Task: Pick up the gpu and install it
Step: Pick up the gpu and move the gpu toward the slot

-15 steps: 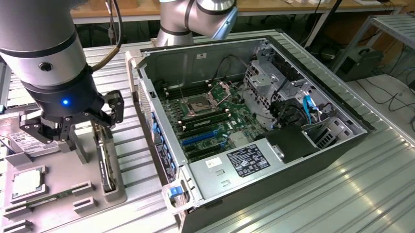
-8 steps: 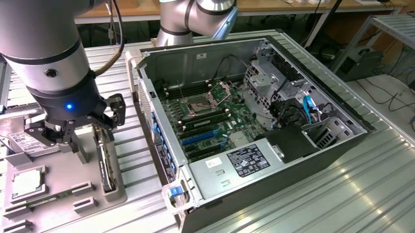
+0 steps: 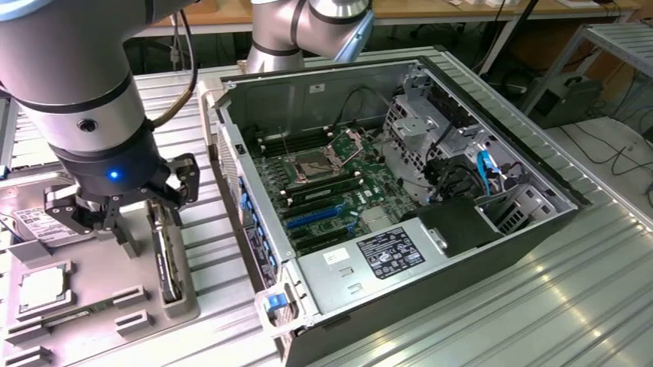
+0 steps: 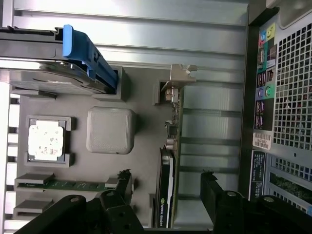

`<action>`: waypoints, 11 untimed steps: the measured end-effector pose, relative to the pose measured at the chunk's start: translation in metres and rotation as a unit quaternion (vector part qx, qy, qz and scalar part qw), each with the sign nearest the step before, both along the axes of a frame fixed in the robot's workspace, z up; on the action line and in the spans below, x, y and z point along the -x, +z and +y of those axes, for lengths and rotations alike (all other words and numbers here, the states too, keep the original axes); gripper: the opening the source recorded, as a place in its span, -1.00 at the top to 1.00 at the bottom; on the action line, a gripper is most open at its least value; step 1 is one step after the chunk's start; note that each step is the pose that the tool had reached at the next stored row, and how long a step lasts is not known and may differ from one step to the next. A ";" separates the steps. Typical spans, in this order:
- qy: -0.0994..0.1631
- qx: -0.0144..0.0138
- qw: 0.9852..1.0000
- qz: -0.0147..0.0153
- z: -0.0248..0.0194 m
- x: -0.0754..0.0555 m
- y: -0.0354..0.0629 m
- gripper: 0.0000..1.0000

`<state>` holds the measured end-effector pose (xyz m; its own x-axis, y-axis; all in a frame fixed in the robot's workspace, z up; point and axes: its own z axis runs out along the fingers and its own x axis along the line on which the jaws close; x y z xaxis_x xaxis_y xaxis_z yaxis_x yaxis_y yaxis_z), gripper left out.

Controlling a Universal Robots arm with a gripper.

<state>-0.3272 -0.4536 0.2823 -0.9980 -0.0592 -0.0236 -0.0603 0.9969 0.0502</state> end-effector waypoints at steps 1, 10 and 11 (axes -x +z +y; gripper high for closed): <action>0.000 0.000 1.000 0.000 0.0001 0.000 -0.0012 -0.36; -0.001 0.000 1.000 0.000 -0.0004 -0.002 -0.0163 -0.36; -0.001 0.000 1.000 0.000 -0.0009 -0.002 -0.0176 -0.36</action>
